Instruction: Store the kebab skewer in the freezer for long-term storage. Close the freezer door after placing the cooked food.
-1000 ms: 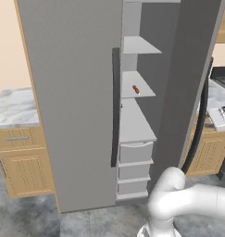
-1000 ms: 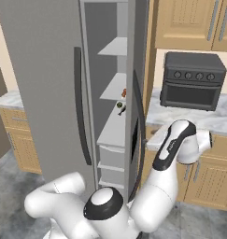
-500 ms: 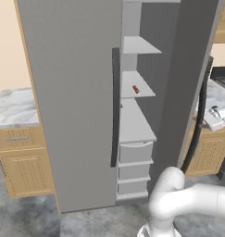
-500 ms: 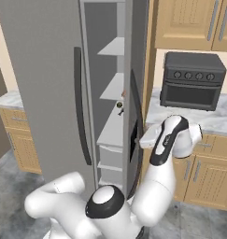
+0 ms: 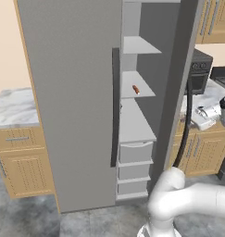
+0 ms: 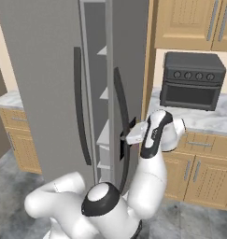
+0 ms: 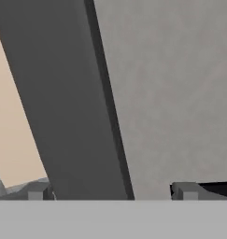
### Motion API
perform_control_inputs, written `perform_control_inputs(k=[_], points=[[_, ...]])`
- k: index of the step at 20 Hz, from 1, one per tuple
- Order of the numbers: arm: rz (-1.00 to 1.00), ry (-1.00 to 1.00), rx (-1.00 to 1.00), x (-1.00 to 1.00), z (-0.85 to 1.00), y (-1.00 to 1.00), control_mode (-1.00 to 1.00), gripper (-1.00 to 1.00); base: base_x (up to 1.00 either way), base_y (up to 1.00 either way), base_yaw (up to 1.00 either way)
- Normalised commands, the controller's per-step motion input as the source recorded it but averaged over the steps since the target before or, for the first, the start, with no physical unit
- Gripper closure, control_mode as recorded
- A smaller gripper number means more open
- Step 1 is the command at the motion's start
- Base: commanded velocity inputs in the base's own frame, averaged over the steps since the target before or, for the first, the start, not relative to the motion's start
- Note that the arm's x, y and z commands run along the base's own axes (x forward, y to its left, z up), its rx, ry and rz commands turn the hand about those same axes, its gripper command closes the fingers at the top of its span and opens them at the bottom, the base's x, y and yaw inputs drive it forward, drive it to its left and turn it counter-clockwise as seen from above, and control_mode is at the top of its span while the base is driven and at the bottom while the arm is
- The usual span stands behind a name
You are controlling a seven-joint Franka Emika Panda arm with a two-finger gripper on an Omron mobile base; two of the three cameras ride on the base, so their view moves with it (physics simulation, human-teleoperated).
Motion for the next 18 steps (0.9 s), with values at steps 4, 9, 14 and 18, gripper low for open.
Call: perform_control_inputs(k=[4,9,14,18], points=[[-0.22,-0.02,0.0,-0.13,-0.06,1.0,-1.0,-1.0,0.0,0.0,0.0],[-0.32,-0.04,0.0,-0.04,-0.02,0.99,-1.0,-1.0,0.0,0.0,0.0],[-0.35,0.02,-0.03,0.16,0.0,0.82,-1.0,-1.0,0.0,0.0,0.0],[-0.28,0.1,-0.02,0.34,0.0,0.39,-1.0,-1.0,0.0,0.0,0.0]])
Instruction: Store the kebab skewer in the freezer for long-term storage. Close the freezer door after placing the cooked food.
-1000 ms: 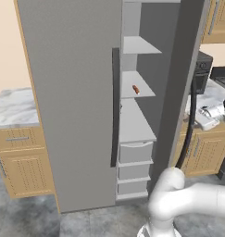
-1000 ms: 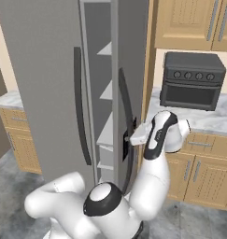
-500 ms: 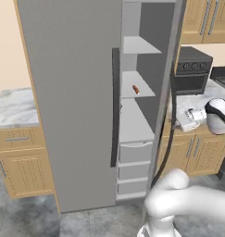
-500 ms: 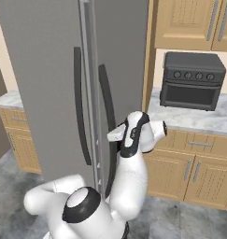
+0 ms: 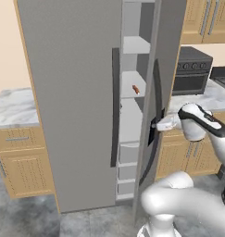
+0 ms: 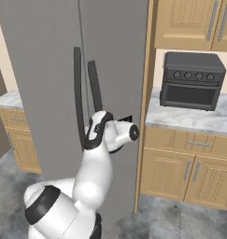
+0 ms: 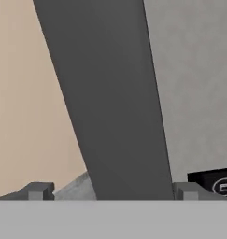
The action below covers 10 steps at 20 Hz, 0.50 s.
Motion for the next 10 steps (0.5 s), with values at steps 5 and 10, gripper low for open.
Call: perform_control_inputs(k=[5,10], points=[[-0.24,0.16,-0.07,0.42,0.03,0.43,-1.0,-1.0,0.0,0.0,0.0],[-0.23,0.14,-0.17,0.45,0.01,0.57,-1.0,-1.0,0.0,0.0,0.0]])
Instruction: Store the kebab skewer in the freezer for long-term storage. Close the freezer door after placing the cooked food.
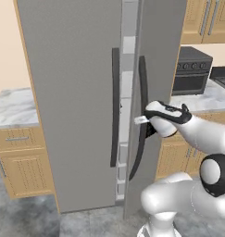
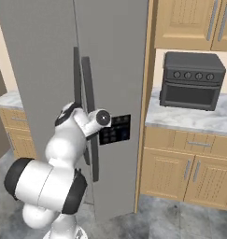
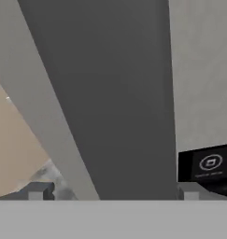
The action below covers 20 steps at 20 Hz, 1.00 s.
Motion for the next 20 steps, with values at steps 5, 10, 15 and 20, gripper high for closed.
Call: perform_control_inputs(k=[5,10,15,20], points=[[-0.18,0.08,-0.13,0.28,0.0,0.48,-1.0,-1.0,0.0,0.0,0.0],[-0.08,0.02,-0.01,0.26,0.0,0.12,-1.0,-1.0,0.0,0.0,0.0],[-0.15,0.0,-0.08,0.27,0.0,0.09,-1.0,-1.0,0.0,0.0,0.0],[-0.24,0.0,-0.2,0.38,0.06,0.06,-1.0,-1.0,0.0,0.0,0.0]])
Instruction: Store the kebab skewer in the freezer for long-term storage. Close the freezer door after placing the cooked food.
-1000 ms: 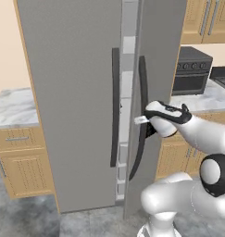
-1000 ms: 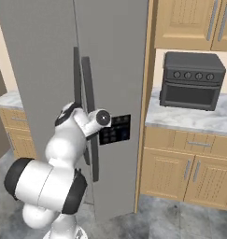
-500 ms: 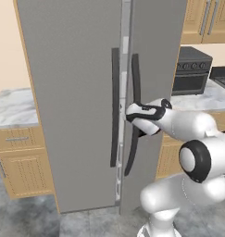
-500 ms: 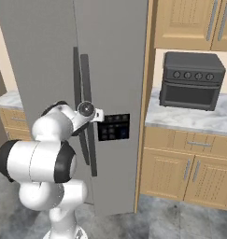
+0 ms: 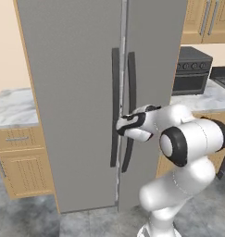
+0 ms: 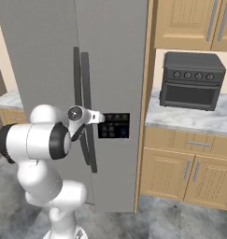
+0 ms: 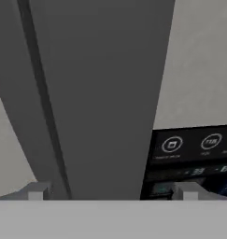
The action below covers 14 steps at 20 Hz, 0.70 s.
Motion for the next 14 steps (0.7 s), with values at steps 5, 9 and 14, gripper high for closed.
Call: perform_control_inputs(k=[5,9,14], points=[[-0.21,0.0,-0.23,0.5,0.46,0.0,-1.0,-1.0,0.0,0.0,0.0],[-0.21,0.0,-0.16,0.31,0.83,0.06,-1.0,-1.0,0.0,0.0,0.0],[-0.1,0.0,0.03,0.11,0.85,0.12,-1.0,-1.0,0.0,0.0,0.0]])
